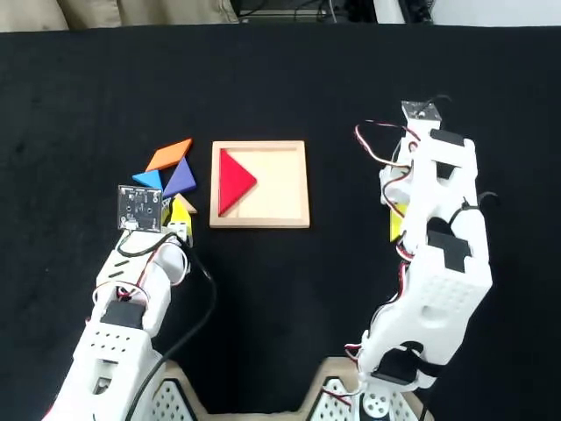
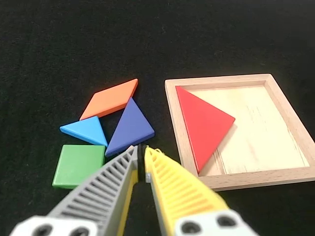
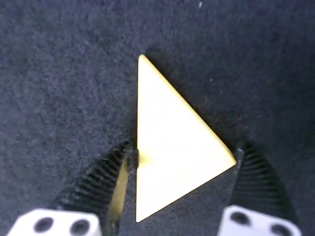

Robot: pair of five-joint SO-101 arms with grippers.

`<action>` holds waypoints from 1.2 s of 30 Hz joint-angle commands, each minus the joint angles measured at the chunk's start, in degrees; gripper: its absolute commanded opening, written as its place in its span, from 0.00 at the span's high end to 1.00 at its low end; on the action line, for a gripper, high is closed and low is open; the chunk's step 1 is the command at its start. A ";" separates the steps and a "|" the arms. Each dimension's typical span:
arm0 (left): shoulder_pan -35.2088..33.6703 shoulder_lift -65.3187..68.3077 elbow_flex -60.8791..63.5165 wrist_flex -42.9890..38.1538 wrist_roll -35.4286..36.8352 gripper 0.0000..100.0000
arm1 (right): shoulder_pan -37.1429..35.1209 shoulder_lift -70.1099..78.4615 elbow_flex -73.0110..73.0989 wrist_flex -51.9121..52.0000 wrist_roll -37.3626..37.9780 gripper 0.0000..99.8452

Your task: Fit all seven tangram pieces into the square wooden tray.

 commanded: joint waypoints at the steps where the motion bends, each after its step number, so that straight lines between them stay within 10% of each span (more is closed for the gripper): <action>1: 0.75 -0.79 -1.54 -0.97 -0.35 0.96 | 1.41 -0.13 -2.68 -0.70 -0.53 0.75; 22: 0.84 -0.79 -1.54 -1.05 -0.35 0.96 | 0.00 -10.24 -1.89 0.62 9.49 0.75; 36: -4.53 -0.79 -1.89 -1.05 0.26 0.96 | -22.59 -17.45 1.01 0.70 30.24 0.76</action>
